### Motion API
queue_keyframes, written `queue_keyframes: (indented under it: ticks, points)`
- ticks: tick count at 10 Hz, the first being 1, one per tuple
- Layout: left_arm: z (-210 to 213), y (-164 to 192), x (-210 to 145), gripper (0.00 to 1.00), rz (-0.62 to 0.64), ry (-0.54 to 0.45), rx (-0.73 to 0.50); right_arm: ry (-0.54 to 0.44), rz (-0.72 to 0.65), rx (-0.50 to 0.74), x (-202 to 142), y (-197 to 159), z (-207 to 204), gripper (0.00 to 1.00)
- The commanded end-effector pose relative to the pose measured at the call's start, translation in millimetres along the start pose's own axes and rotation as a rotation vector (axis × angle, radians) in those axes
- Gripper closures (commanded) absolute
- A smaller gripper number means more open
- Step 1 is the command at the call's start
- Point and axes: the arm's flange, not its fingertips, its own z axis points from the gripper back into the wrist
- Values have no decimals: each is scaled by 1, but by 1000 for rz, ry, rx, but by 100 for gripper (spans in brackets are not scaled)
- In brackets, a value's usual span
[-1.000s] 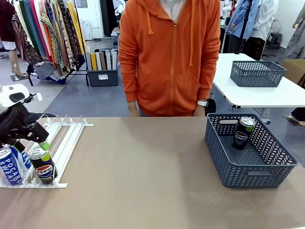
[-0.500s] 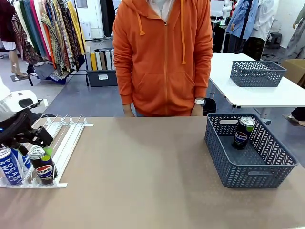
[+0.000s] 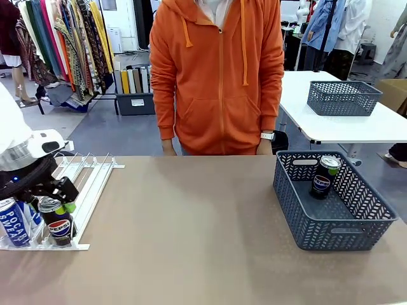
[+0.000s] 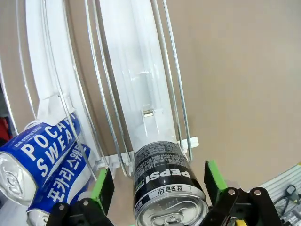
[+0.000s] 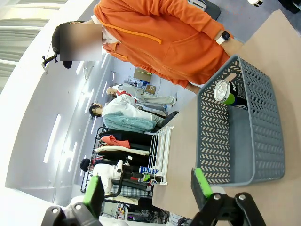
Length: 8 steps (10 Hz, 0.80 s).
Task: Retrieve and store the cans from the dispenser.
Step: Pick up the last remaining can from one row of the Automatic Can Dispenser and place it in the middle of the table.
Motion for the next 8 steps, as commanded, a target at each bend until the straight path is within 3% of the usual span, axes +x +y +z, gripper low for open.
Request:
queue_keyframes:
  ticks: [1, 2, 3, 8]
  points:
    - [-13, -7, -24, 11, 15, -9, 54, -3, 14, 14, 2, 2, 0, 0]
    - [-11, -8, -25, 68, 8, -11, 60, -3, 14, 14, 2, 2, 0, 0]
    - [-11, -9, -25, 100, 1, -9, 66, -3, 14, 14, 2, 2, 0, 0]
    - [-10, -11, -27, 100, 4, 5, 70, -3, 14, 14, 2, 2, 0, 0]
